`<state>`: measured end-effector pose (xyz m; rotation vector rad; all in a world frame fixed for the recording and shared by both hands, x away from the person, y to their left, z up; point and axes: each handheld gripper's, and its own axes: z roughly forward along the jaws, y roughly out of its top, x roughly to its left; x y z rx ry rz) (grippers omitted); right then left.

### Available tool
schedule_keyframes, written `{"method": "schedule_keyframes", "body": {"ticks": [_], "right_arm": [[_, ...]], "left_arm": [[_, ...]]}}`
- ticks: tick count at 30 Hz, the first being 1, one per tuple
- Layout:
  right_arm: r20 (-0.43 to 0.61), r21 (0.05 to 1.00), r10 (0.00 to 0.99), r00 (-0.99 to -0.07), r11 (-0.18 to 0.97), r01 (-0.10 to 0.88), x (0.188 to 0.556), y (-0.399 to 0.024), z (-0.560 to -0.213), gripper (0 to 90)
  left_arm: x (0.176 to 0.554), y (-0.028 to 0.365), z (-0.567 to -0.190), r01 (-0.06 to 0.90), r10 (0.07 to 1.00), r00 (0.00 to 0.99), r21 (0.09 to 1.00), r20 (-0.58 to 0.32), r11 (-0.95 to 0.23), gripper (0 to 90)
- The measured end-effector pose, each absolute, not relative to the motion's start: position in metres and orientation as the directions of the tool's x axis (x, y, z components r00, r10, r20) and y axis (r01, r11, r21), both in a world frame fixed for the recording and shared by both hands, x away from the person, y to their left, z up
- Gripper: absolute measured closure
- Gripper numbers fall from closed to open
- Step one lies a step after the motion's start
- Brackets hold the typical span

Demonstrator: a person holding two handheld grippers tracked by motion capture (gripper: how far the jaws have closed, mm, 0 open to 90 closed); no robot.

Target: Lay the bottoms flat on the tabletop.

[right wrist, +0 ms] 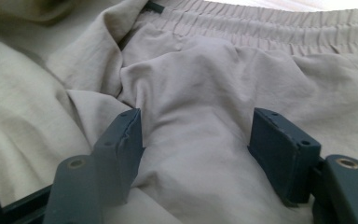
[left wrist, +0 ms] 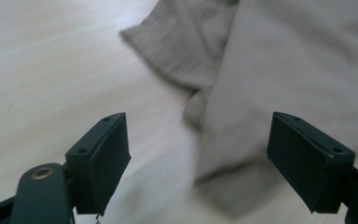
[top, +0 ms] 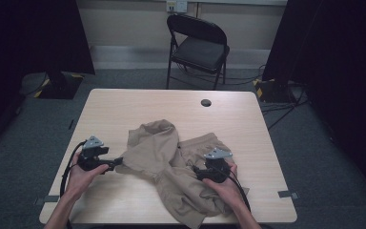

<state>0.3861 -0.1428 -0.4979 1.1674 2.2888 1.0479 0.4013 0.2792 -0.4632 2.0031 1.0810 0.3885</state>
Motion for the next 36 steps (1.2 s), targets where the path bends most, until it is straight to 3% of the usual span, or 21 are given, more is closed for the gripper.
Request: {"method": "schedule_keyframes", "body": {"ticks": [10,21,24,31,36], "right_arm": [[0.002,0.755,0.804,-0.595,0.389,0.528,0.384,-0.142,-0.498,34.1],[0.013,0.755,0.806,-0.592,0.38,0.534,0.384,-0.143,-0.498,34.1],[0.013,0.755,0.806,-0.592,0.38,0.534,0.384,-0.143,-0.498,34.1],[0.009,0.755,0.806,-0.592,0.383,0.533,0.384,-0.142,-0.498,34.1],[0.001,0.756,0.803,-0.596,0.39,0.526,0.384,-0.142,-0.498,34.1]], "left_arm": [[0.463,0.215,-0.459,0.531,0.725,0.658,0.807,-0.202,-0.257,29.1],[0.491,0.167,-0.482,0.574,0.727,0.669,0.728,-0.154,-0.375,31.3],[0.489,0.168,-0.483,0.563,0.717,0.677,0.744,-0.165,-0.36,43.0],[0.481,0.171,-0.48,0.551,0.68,0.704,0.762,-0.206,-0.34,86.1],[0.467,0.182,-0.46,0.513,0.632,0.738,0.805,-0.236,-0.298,88.9]]}}
